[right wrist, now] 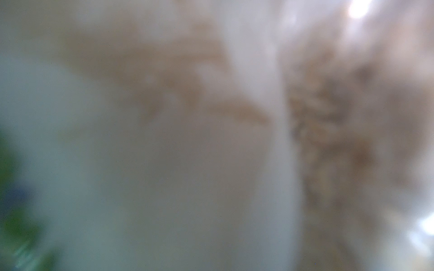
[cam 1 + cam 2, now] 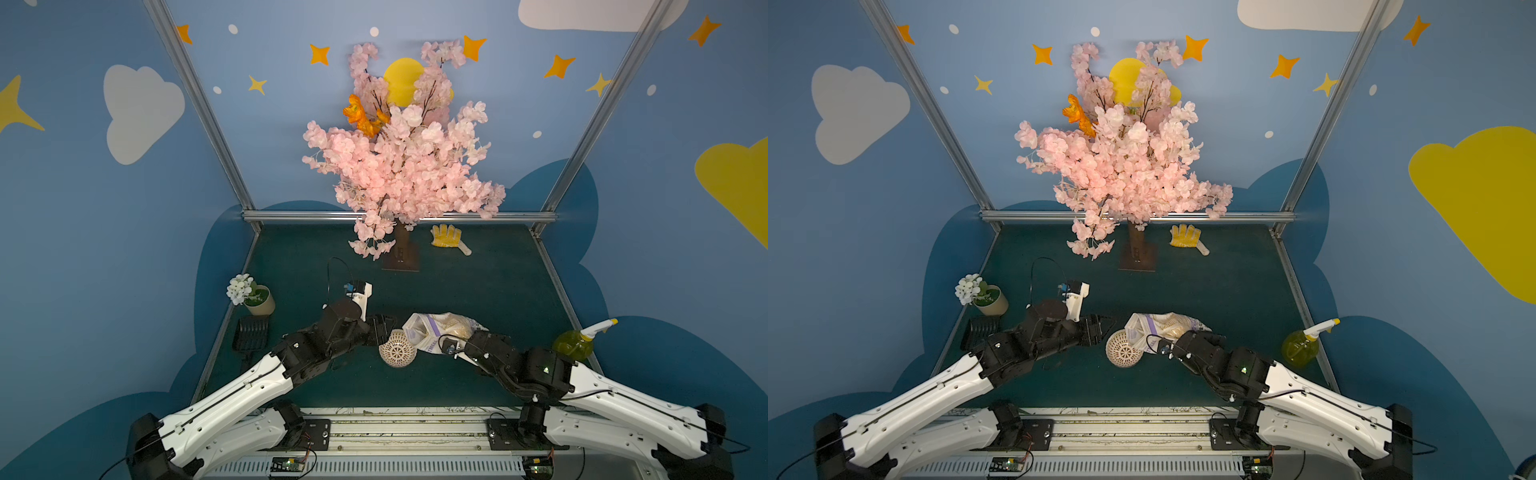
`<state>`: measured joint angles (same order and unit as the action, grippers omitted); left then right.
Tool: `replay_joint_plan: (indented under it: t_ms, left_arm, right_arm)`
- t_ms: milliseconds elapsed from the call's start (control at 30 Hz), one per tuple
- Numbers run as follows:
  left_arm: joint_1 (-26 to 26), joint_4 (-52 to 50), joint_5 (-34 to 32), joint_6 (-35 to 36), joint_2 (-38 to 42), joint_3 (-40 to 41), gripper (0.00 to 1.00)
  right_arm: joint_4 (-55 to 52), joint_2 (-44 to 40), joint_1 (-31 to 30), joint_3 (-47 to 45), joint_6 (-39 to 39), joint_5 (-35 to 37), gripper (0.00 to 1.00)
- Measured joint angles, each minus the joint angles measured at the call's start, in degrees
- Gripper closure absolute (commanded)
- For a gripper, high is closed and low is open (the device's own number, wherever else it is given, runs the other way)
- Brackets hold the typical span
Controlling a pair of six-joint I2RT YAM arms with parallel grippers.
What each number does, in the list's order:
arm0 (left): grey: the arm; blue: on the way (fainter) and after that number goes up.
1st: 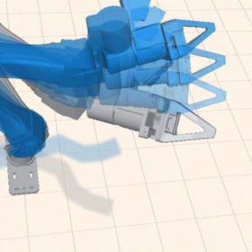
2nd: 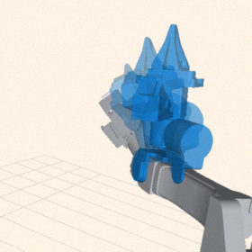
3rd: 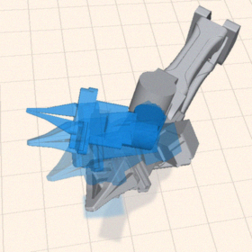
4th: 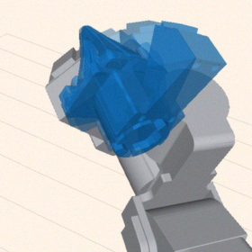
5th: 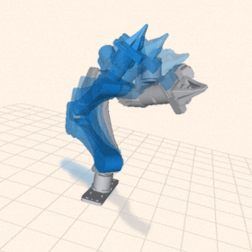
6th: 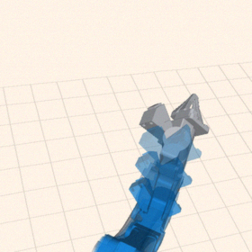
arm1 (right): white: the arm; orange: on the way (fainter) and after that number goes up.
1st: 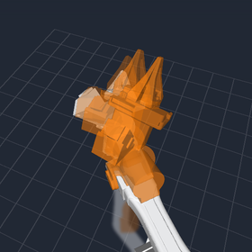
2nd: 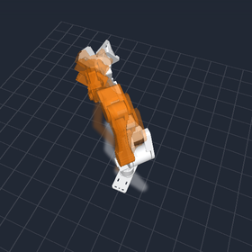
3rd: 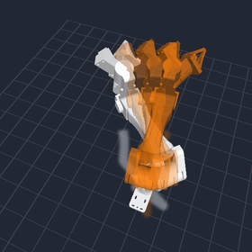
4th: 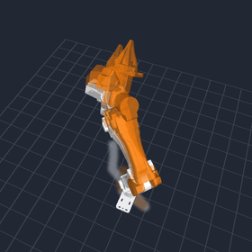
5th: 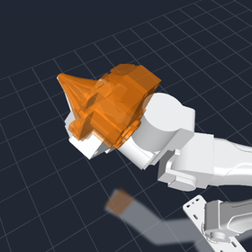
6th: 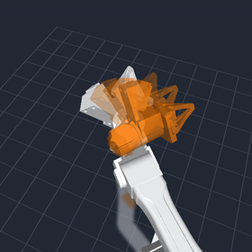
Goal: Pour the oats into the breakfast bowl
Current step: Pour the oats into the bowl.
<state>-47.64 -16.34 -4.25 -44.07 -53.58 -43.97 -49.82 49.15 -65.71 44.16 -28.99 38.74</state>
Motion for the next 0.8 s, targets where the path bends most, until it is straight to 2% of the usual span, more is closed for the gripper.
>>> replay_joint_plan:
  t_ms: [200, 400, 800]
  left_arm:
    - [0.0, 2.8, 1.3, -3.7, 0.0, 1.9, 0.33]
    - [0.0, 8.2, 3.4, -8.1, -0.2, 5.1, 0.33]
    - [-0.2, 12.7, 6.0, -12.1, -1.7, 7.1, 0.31]
  right_arm:
    - [-1.3, 2.2, -2.7, 0.0, -1.8, 1.1, 1.0]
    - [-1.4, 4.1, -4.0, 0.0, -3.2, 3.4, 1.0]
    - [0.8, 10.9, -5.2, 0.0, -6.3, 13.2, 1.0]
